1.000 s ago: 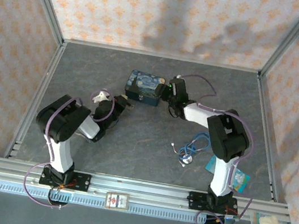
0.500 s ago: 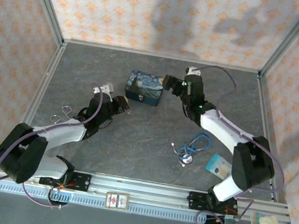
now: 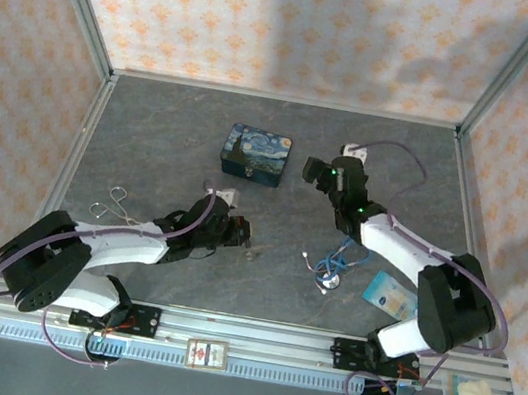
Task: Unlock a padlock with a key
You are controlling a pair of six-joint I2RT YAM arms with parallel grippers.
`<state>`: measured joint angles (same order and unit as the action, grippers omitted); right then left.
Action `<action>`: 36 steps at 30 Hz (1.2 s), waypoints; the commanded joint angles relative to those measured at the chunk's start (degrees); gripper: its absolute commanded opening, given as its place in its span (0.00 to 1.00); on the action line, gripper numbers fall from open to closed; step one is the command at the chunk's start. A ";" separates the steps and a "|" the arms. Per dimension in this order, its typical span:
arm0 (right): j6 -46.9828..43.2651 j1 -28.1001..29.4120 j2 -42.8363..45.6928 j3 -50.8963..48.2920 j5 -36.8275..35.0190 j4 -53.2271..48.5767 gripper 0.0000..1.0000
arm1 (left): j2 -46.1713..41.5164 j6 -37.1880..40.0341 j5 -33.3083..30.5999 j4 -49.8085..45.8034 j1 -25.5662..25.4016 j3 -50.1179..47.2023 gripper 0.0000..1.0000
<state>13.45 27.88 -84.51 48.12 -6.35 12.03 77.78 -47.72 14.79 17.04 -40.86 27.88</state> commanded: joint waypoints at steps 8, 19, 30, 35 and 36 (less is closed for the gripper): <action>4.50 -2.20 2.73 -4.61 -3.91 5.95 1.00 | 6.74 -1.79 -0.79 7.71 -0.10 -1.83 0.12; -0.16 -9.95 6.26 -8.93 -8.37 7.13 1.00 | -2.15 5.35 -12.14 -2.78 4.11 3.54 0.68; -12.23 -20.76 5.48 -19.25 -8.58 22.52 1.00 | -11.07 26.64 -36.99 2.59 20.70 5.97 0.99; -14.59 -22.43 1.38 -24.26 -4.38 36.86 1.00 | -5.06 31.55 -42.18 5.76 27.68 7.33 0.99; -15.46 -22.46 0.84 -24.46 -3.71 38.38 1.00 | -3.89 32.40 -42.92 6.28 28.48 7.31 0.99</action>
<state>1.72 5.78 -82.52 24.45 -12.12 38.68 71.18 -21.34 -21.69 20.64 -14.59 34.04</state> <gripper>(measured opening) 0.997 0.992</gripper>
